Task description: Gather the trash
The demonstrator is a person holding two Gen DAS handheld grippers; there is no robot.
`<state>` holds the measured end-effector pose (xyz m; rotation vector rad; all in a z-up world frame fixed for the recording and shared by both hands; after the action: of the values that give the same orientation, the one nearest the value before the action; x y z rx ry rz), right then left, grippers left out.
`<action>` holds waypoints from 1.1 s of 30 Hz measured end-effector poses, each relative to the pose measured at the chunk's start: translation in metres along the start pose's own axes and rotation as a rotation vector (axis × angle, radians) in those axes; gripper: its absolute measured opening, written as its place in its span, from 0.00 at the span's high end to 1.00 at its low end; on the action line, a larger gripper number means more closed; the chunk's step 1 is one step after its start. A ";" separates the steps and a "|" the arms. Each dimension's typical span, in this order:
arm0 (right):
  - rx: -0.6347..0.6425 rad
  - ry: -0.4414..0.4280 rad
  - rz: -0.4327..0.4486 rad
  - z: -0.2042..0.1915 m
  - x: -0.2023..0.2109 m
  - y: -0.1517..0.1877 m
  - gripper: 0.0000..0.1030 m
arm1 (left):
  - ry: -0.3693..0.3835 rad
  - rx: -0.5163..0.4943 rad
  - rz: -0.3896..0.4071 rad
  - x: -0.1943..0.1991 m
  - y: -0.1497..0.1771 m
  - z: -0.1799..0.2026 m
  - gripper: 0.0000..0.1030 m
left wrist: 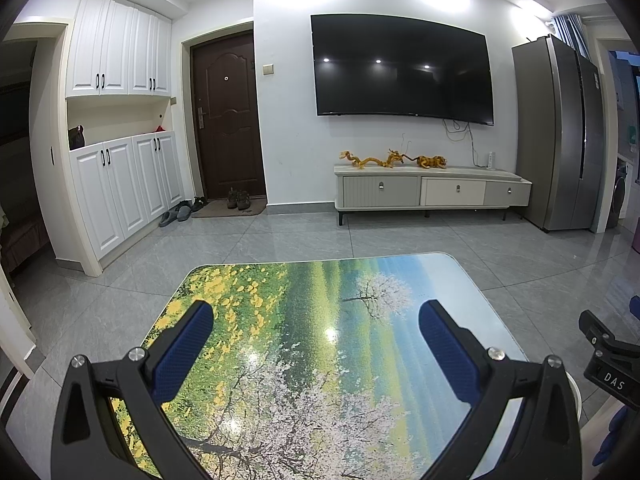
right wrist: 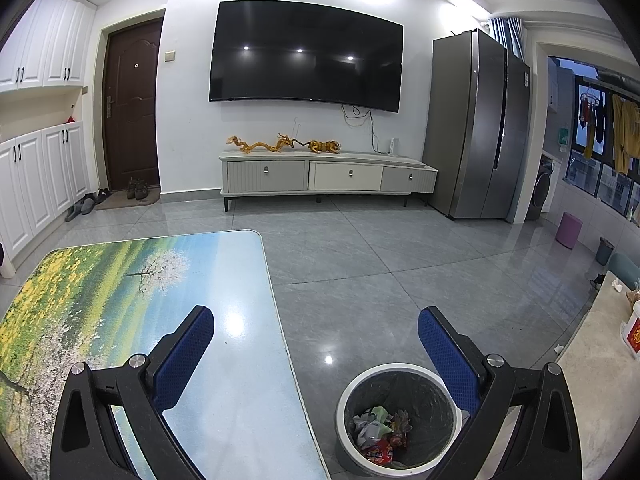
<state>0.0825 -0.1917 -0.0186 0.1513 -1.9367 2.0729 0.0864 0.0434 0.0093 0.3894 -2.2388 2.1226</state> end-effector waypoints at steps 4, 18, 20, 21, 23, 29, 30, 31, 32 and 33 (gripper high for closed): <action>0.001 0.000 0.000 0.000 0.000 0.001 0.00 | 0.004 0.002 -0.005 -0.002 0.001 0.001 0.00; 0.002 0.000 0.000 0.000 0.000 0.000 0.00 | 0.008 0.006 -0.010 -0.003 0.002 0.001 0.00; 0.001 0.000 0.000 0.000 0.000 0.000 0.00 | 0.008 0.007 -0.010 -0.003 0.002 0.001 0.00; 0.001 0.000 0.001 0.000 0.000 0.000 0.00 | 0.008 0.007 -0.011 -0.003 0.002 0.001 0.00; 0.001 0.000 0.000 0.000 0.000 0.000 0.00 | 0.008 0.007 -0.011 -0.003 0.002 0.001 0.00; 0.001 0.001 -0.001 0.000 0.000 0.000 0.00 | 0.015 0.012 -0.021 -0.005 0.005 0.002 0.00; 0.001 0.001 -0.001 0.000 0.000 0.000 0.00 | 0.016 0.013 -0.022 -0.006 0.006 0.001 0.00; 0.001 0.001 0.000 0.001 0.000 0.001 0.00 | 0.017 0.014 -0.023 -0.006 0.006 0.001 0.00; 0.001 0.000 0.000 0.000 0.000 0.000 0.00 | 0.018 0.015 -0.024 -0.007 0.005 0.001 0.00; 0.001 0.000 -0.001 0.000 0.000 0.000 0.00 | 0.019 0.016 -0.025 -0.007 0.006 0.001 0.00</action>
<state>0.0827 -0.1920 -0.0189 0.1519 -1.9347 2.0737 0.0918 0.0434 0.0024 0.3940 -2.1967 2.1238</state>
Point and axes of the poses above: each gripper's, at about its wrist camera, not at the fingertips, and x roughly against the way its jaws point, z to its right, y to its underside, the point moved 5 cm from there along -x, roughly the way its jaws point, and after that the axes turned 13 degrees about z, right-handed, at the moved point
